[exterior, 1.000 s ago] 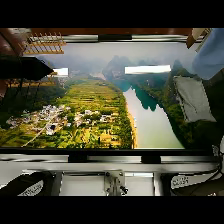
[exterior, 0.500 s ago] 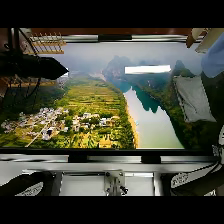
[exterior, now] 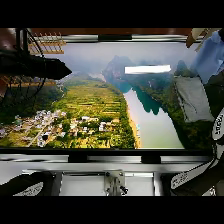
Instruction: Fold the shirts.
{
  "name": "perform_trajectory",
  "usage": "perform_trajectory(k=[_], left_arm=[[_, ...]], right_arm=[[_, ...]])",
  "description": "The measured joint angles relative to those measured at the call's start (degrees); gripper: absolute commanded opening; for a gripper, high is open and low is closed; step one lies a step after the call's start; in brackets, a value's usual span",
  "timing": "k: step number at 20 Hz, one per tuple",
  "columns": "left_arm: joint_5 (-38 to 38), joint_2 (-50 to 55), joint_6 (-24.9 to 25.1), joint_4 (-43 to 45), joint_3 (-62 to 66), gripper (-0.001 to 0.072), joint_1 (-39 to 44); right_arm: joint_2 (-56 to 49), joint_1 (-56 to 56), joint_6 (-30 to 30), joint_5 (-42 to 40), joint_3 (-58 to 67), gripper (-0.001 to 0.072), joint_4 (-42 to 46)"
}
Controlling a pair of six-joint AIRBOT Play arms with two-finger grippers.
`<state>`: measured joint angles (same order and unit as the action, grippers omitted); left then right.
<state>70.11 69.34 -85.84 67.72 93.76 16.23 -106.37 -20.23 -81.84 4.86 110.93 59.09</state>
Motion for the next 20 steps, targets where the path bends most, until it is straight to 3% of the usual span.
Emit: perform_trajectory(k=[7,20], left_arm=[[0.0,0.0,0.0,0.0,0.0,0.0034,-0.1],[1.9,0.0,1.2,0.0,0.0,0.0034,-0.1]], right_arm=[[5.8,0.9,3.0,13.9,0.0,0.008,0.3],[9.4,-5.2,-6.0,70.4,-0.1,0.008,25.8]])
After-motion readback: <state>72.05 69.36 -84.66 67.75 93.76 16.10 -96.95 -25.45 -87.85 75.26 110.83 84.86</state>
